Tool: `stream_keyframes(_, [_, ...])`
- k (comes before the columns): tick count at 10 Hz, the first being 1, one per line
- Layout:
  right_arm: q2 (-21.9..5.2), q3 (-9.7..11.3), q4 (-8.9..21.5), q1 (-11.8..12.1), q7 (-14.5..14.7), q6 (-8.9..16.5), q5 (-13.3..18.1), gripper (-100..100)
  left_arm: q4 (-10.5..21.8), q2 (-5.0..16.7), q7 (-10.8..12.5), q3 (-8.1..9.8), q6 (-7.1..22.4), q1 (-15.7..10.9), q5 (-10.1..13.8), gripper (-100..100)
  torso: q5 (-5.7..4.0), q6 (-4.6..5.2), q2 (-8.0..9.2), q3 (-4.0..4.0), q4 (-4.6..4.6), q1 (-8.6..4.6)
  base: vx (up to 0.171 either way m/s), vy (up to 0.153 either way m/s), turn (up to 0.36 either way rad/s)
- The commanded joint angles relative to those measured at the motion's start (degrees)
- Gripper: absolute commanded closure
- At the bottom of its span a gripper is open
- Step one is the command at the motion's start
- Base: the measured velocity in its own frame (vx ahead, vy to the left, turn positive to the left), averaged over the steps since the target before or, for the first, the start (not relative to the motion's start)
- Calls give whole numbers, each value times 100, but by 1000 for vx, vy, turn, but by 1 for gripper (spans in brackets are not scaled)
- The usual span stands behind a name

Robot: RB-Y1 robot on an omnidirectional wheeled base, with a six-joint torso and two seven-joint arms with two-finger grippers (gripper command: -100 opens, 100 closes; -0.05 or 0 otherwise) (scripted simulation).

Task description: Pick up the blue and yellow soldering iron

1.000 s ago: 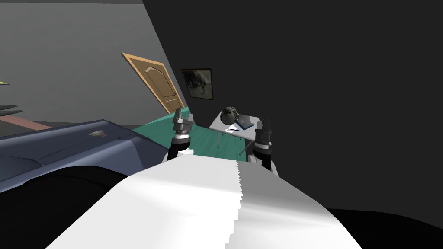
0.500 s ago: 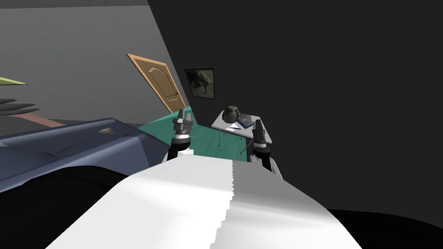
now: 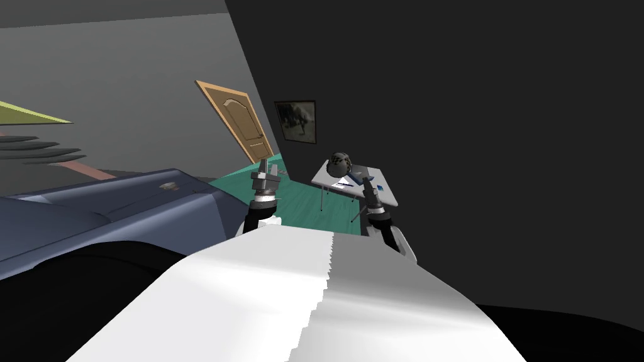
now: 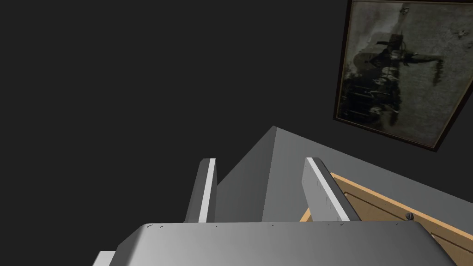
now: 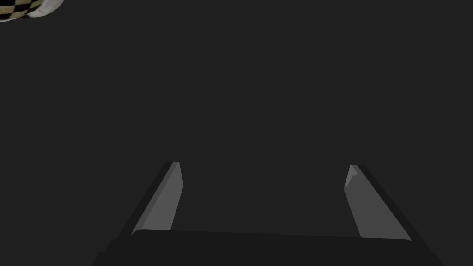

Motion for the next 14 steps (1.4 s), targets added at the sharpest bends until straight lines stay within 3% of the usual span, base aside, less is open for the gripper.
stream_keyframes(1, [-161,21,61,-19,5,7,45,-100,0,0,0,0,0,0,0,0,0,0,0,0,0,0,-55,46,22])
stream_keyframes(7, [-1199,210,624,-222,33,132,447,-100,0,0,0,0,0,1,0,0,-1,1,-16,-9,-3,-6,-57,60,62])
stream_keyframes(14, [-2142,428,1148,-324,80,180,819,-100,0,0,0,0,0,1,0,0,-1,0,-28,-15,-6,-4,-17,55,69])
